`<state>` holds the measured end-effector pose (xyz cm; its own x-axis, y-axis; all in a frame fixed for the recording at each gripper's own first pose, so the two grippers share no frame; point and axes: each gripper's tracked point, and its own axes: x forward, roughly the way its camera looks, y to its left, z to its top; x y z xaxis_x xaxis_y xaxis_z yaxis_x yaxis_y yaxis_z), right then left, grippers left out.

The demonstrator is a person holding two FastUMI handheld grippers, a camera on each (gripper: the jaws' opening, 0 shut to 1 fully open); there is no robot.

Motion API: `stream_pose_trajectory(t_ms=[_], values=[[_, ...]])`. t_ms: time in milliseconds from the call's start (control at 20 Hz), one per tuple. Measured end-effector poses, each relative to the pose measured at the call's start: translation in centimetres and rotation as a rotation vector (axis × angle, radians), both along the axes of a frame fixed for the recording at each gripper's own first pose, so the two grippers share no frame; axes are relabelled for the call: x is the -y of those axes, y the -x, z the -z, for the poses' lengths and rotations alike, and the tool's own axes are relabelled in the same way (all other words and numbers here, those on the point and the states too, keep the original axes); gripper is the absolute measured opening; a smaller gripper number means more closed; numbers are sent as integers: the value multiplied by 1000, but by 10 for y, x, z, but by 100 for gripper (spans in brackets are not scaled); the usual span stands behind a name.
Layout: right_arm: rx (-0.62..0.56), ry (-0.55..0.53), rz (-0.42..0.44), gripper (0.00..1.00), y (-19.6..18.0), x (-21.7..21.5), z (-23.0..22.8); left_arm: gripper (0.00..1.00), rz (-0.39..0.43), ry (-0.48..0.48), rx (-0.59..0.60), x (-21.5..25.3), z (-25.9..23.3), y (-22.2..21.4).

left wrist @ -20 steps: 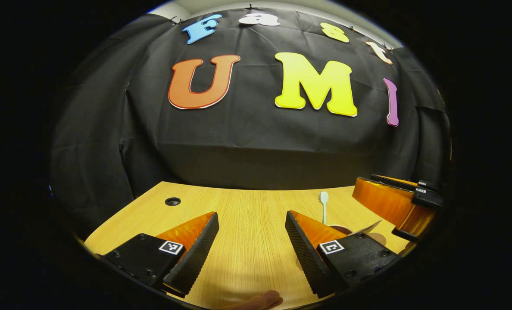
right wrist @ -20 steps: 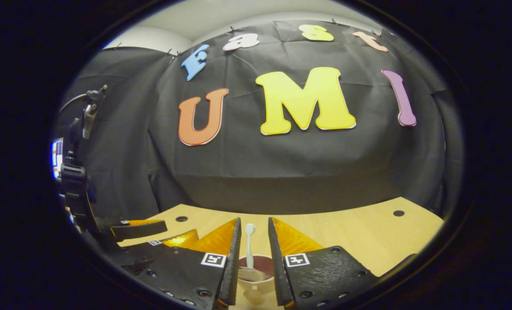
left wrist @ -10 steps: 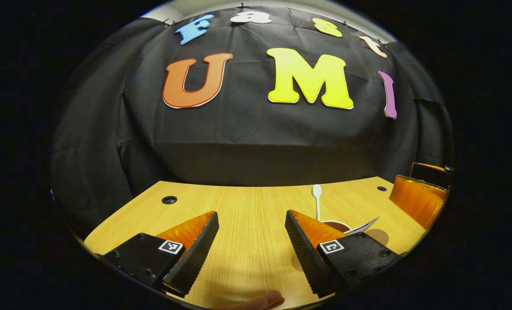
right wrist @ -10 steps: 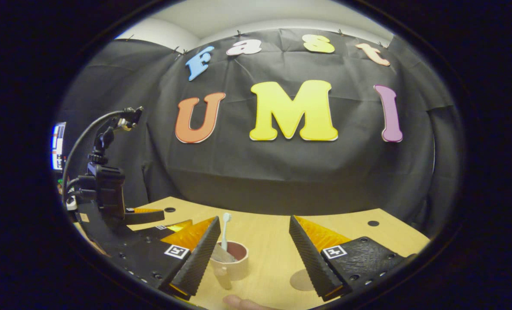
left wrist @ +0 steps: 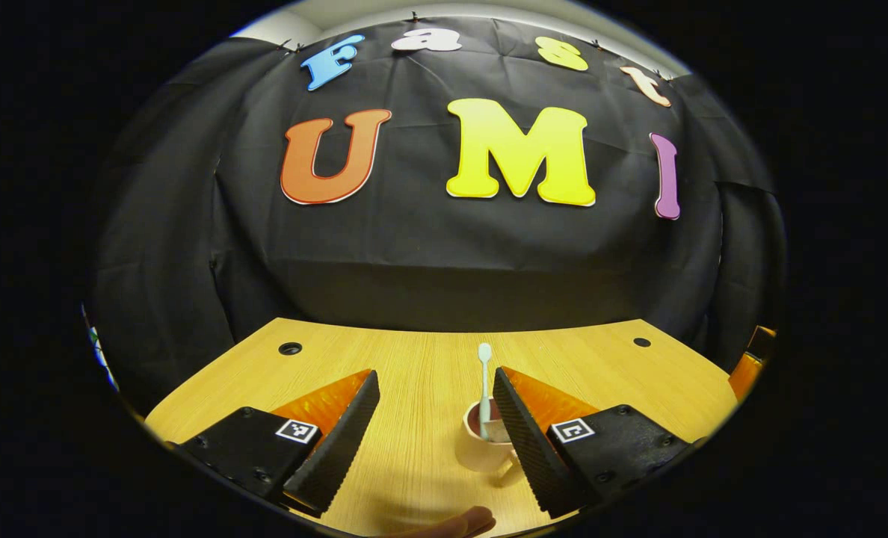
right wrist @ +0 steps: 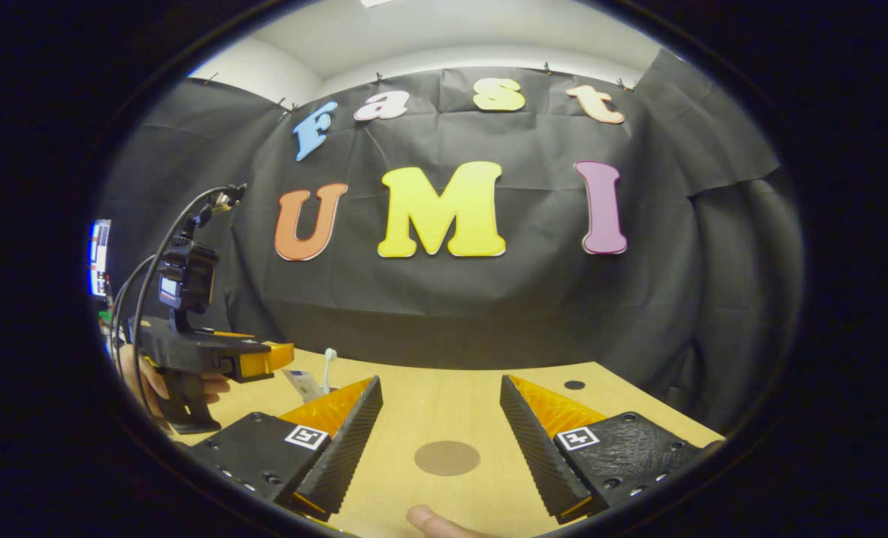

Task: Put the toothbrush and toothpaste on the desktop into the cup, then pick up the cup and place it on the coaster on the desktop.

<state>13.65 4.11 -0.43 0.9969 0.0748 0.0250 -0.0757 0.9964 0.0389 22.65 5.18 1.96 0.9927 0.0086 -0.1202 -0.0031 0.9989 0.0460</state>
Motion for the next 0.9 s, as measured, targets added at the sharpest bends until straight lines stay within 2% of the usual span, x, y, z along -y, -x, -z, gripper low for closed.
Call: stream_pose_trajectory(t_ms=[250,350,450,650,900], values=[[8,4,10,97,24,41,11,97,19,16,-152,25,14,8],[9,25,30,95,27,55,19,97,16,-13,-180,30,14,10],[-2,51,40,97,28,64,30,96,9,-53,-217,33,12,8],[-54,17,-8,98,31,67,53,95,-10,-31,-305,39,18,12],[-96,-24,-38,97,29,79,70,95,-21,-2,-542,51,57,17]])
